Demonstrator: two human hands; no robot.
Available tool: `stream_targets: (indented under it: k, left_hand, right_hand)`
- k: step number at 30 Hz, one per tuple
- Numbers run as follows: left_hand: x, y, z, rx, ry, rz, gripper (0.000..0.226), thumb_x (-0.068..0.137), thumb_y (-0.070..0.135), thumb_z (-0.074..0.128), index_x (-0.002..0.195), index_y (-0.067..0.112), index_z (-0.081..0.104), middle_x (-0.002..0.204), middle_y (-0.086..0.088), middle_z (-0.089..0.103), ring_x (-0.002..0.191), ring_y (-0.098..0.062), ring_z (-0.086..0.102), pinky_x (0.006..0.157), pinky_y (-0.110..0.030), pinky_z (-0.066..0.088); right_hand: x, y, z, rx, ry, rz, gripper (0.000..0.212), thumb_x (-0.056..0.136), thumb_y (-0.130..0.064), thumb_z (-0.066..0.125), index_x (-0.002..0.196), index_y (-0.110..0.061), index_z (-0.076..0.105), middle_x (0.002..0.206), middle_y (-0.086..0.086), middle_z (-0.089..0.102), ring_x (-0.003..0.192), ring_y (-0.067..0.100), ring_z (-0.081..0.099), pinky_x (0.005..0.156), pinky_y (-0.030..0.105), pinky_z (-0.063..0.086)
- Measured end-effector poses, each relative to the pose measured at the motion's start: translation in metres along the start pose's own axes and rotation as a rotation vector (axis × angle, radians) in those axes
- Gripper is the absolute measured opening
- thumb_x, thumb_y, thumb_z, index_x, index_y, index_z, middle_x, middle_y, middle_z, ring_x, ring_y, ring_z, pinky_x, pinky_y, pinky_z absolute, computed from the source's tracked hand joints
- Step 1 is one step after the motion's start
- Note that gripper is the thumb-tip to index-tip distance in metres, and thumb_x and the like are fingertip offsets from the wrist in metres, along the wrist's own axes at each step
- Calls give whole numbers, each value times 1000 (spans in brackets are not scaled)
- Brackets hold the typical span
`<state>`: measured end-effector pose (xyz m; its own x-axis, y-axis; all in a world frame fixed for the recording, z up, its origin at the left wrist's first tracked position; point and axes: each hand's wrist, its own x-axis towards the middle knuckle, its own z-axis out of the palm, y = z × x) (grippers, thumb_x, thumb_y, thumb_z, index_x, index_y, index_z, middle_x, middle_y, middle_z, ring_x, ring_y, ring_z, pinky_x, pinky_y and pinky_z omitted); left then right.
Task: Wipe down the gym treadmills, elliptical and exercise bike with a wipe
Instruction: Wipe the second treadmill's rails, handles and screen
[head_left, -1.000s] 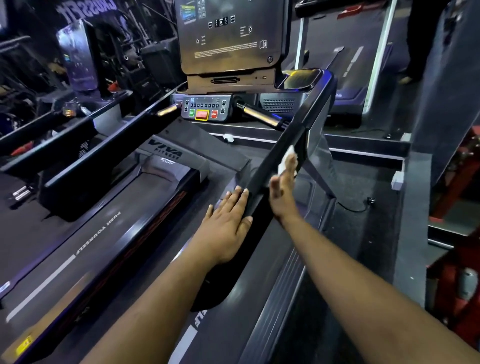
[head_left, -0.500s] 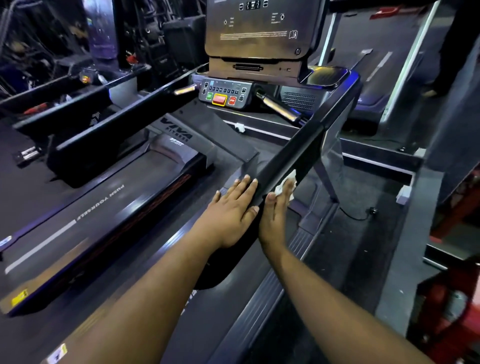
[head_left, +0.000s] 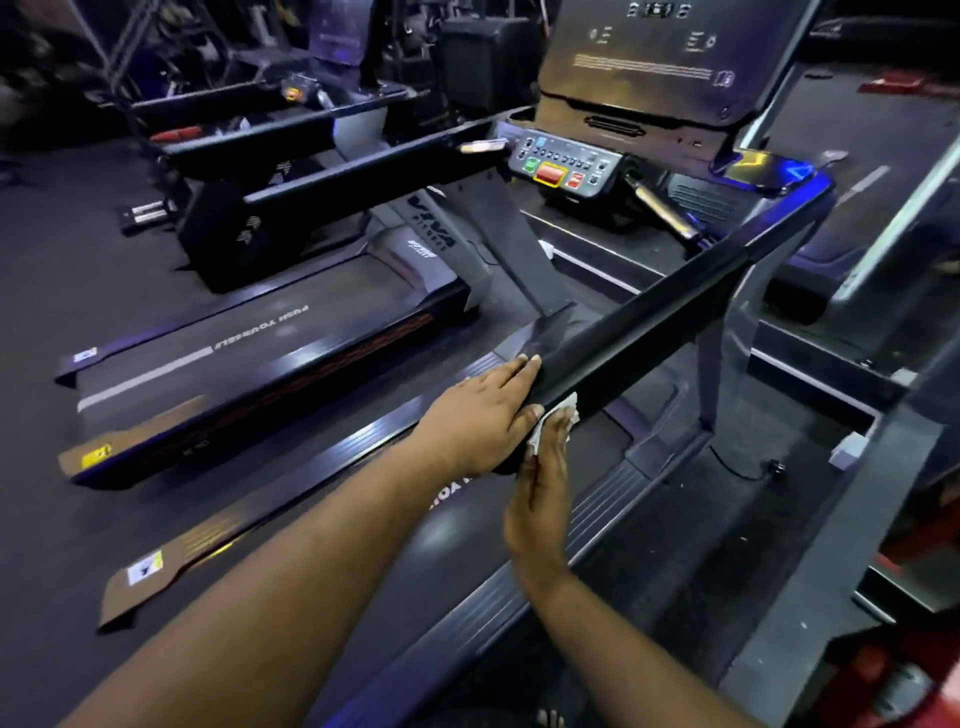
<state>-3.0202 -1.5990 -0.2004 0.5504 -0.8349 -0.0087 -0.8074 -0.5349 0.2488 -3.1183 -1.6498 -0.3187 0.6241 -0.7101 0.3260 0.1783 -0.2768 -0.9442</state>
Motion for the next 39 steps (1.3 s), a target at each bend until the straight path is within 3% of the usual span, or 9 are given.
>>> stream_targets:
  k: [5,9,12,15,20,24,31,35,39]
  left_hand:
    - [-75,-31,11,-305,44,-72,68,107,48,40,164,30,9,170,6,18,152,-16,25,122,-34,27]
    - [-147,-81,47,-753,0,-265,65,106,46,47,162,27,22,159,5,38,146,-12,38,121,-30,29]
    - [-207,-113,66,-943,14,-382,48,106,44,50,148,21,50,143,4,59,125,-7,56,110,-29,43]
    - [-273,-141,70,-1054,126,-487,28,107,23,51,129,10,62,117,0,70,100,-6,61,79,-9,45]
    - [-385,-190,66,-1048,402,-702,6,102,11,60,98,10,64,84,8,66,67,9,56,64,-14,43]
    - [-470,-225,66,-1040,601,-909,9,99,16,65,91,11,64,83,8,67,70,-2,56,66,-20,44]
    - [-584,-272,67,-1030,863,-1151,8,93,12,74,88,15,68,80,4,71,66,-3,59,65,-23,48]
    - [-635,-308,62,-997,942,-1240,3,94,12,73,94,9,71,86,-3,74,70,-2,62,66,-20,49]
    - [-688,-341,57,-997,1049,-1370,14,97,19,70,101,5,72,97,-13,76,75,-8,62,68,-22,50]
  right_hand:
    - [-53,-25,20,-122,-92,-27,58,107,-46,26,160,-24,18,169,-9,12,156,9,9,128,46,4]
    - [-107,-46,49,-100,-209,-90,52,107,-37,31,157,-22,30,163,-16,27,152,8,24,127,33,6]
    - [-156,-58,85,42,-401,-31,45,109,-27,37,152,-18,44,157,-8,44,147,9,37,123,33,23]
    - [-190,-74,125,220,-528,161,36,110,-17,41,141,-11,57,143,-3,61,135,11,53,113,34,43]
    - [-230,-96,197,336,-722,392,27,107,-8,46,110,-13,72,103,-4,77,95,9,69,84,28,54]
    - [-267,-103,253,279,-908,488,17,105,-11,52,104,-9,69,91,0,75,79,16,67,70,31,55]
    - [-332,-118,353,209,-1201,451,15,102,-18,59,110,-12,70,108,8,75,89,16,67,77,35,54]
    - [-372,-125,418,192,-1343,365,8,97,-16,68,104,-12,71,100,6,75,90,16,68,82,35,56]
    - [-410,-135,486,150,-1485,299,6,94,-15,72,95,-9,71,90,6,75,79,11,64,73,27,52]
